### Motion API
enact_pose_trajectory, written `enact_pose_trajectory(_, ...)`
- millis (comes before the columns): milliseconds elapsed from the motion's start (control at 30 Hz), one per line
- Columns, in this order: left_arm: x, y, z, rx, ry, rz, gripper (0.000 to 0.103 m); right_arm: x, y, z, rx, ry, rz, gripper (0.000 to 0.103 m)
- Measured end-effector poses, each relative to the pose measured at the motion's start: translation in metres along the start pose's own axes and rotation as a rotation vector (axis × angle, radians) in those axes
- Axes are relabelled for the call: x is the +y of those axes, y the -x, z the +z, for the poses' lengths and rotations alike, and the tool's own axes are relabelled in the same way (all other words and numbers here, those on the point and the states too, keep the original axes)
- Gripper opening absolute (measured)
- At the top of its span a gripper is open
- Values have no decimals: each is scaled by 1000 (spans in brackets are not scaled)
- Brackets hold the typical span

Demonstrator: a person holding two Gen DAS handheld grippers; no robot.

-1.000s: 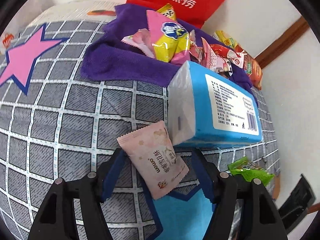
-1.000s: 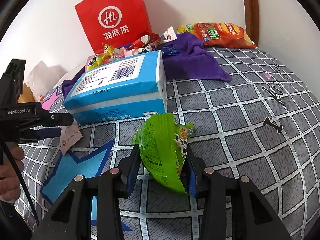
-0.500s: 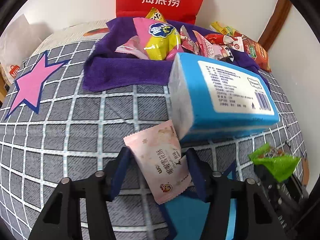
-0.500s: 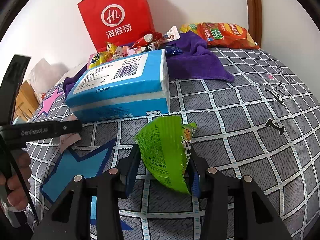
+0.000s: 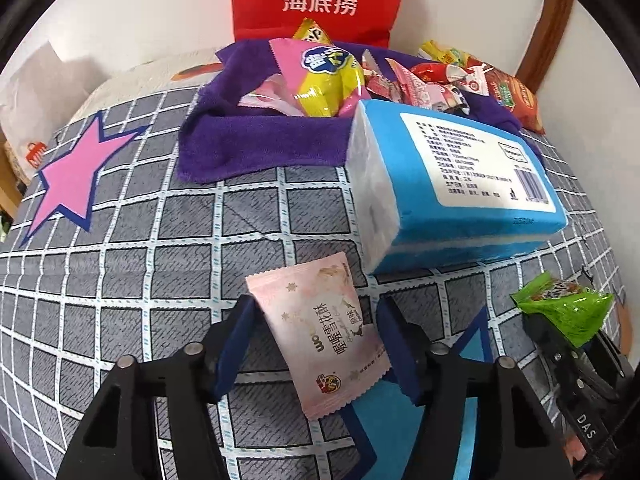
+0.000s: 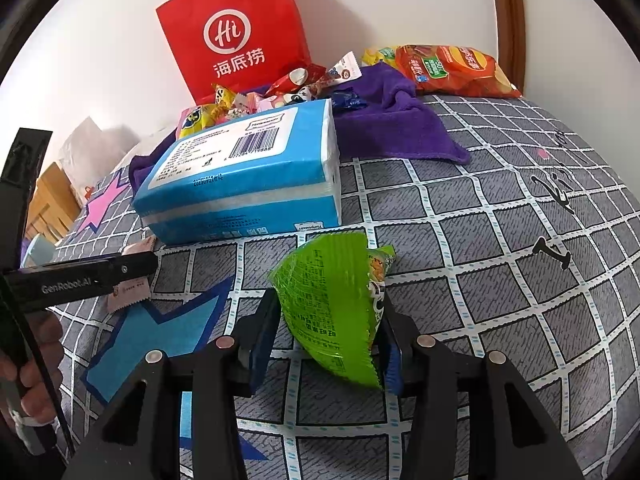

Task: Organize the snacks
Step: 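Carry the green bag and pink packet over the purple towel with both tools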

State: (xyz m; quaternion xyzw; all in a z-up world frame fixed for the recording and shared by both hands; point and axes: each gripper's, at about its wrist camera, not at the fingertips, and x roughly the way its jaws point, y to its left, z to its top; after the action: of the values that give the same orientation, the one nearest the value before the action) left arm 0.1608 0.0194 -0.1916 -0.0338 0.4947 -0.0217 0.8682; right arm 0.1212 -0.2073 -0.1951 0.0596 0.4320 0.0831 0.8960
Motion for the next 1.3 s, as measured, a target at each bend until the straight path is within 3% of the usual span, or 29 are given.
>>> enact_pose_trajectory(200,11,7,-1,24,43,-61,44,0,1,0,1,10,-16,45)
enact_pose_trajectory(767,11,53,-4,-49,31,-119,44,6,7,-4,-12,22,-128,37)
enact_pose_trajectory(1067,2,65,0,-69,16,-161,44,10,39,6,-48,6,-44,37)
enact_pose_trajectory(1300,-3,77,27,-111,6,-172,44,20,63,41,-135,51,-36,37)
